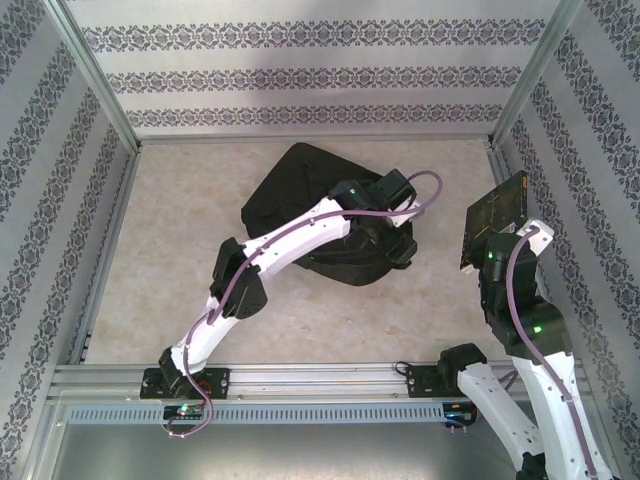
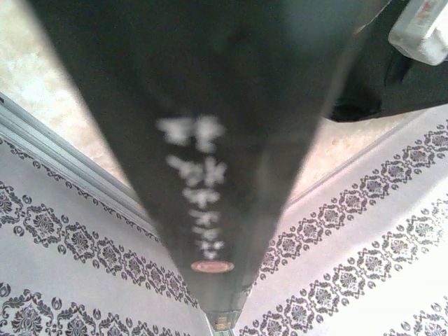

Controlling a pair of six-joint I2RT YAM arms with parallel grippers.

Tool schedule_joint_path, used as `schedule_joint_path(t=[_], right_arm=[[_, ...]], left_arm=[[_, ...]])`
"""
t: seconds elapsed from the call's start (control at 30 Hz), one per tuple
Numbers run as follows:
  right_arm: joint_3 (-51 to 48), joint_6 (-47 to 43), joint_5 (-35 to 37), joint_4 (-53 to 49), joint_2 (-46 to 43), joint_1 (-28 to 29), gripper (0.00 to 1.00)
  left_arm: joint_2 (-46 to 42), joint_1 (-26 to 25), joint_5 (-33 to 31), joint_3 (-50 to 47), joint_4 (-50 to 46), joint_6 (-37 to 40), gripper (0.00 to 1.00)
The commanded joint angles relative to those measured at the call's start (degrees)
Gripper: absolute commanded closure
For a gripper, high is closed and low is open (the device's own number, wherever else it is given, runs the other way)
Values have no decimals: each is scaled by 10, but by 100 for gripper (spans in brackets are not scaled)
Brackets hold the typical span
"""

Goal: Pack books, pencil case, and school supplies into a backpack

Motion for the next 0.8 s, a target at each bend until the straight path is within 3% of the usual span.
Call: schedule_joint_path(t=[0.0, 0.37, 0.63, 0.77], right_arm=[[15, -13, -28, 43, -1, -14, 100], [-4, -2, -73, 57, -8, -37, 100], [-10, 2, -88, 61, -10, -41, 100], [-15, 8, -99, 61, -9, -42, 100]], left_arm=[[11, 0, -37, 27, -49, 34, 24], [36, 0, -58, 35, -43, 47, 54], [47, 1, -27, 34, -40, 40, 62], [47, 1, -15, 35, -36, 40, 83]])
